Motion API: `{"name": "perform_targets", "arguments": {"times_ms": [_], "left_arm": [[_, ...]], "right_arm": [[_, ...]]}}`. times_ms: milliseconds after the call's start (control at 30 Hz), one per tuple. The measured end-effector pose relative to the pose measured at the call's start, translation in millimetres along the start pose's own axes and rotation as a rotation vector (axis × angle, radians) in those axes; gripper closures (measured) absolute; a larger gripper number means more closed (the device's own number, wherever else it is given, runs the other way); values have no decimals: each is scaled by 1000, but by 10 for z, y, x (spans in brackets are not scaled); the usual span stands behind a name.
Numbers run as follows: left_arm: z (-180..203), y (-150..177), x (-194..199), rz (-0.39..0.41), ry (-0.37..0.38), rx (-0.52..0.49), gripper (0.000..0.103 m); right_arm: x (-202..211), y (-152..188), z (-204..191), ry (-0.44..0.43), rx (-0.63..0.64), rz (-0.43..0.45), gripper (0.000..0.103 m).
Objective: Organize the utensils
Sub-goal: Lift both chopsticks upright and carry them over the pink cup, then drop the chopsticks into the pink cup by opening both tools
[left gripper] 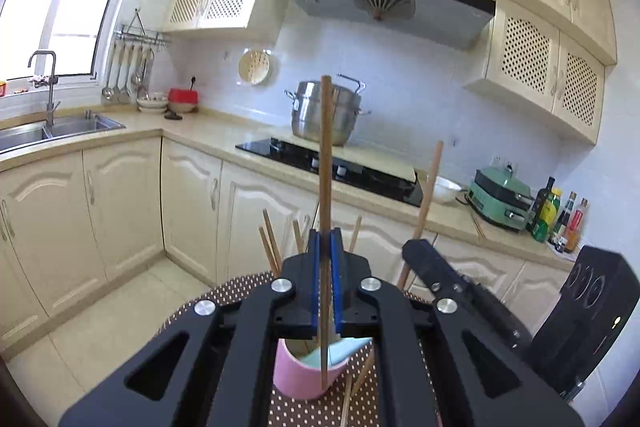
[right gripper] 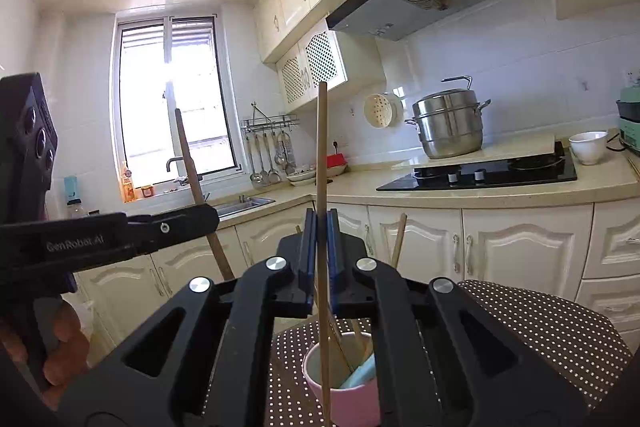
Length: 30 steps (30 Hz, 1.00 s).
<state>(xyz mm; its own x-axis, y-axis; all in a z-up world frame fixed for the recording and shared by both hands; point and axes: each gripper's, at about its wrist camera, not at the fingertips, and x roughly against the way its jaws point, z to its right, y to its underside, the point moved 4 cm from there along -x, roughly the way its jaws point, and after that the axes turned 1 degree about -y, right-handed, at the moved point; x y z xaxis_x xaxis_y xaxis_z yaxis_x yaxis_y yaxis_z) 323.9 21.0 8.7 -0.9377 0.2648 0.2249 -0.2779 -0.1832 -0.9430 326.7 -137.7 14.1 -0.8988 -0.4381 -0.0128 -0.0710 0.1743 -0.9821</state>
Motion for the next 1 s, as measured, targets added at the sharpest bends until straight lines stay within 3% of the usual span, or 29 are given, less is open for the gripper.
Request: {"name": "perform_targets", "arguments": {"times_ms": [300, 567, 767, 833, 900, 1000], "left_arm": [[-82, -84, -153, 83, -9, 20, 98], [-190, 225, -483, -34, -26, 12, 98], [-238, 333, -535, -71, -44, 9, 95], [-239, 345, -517, -67, -63, -3, 87], [-245, 353, -482, -59, -69, -2, 65], [-264, 366, -438, -57, -73, -5, 65]], "right_arm": [[-204, -18, 3, 23, -2, 66, 97], [-354, 165, 61, 47, 20, 27, 97], [-331, 269, 47, 61, 32, -2, 97], [-304, 280, 34, 68, 40, -6, 97], [-292, 292, 29, 71, 43, -13, 97], [-270, 307, 28, 77, 41, -22, 97]]}}
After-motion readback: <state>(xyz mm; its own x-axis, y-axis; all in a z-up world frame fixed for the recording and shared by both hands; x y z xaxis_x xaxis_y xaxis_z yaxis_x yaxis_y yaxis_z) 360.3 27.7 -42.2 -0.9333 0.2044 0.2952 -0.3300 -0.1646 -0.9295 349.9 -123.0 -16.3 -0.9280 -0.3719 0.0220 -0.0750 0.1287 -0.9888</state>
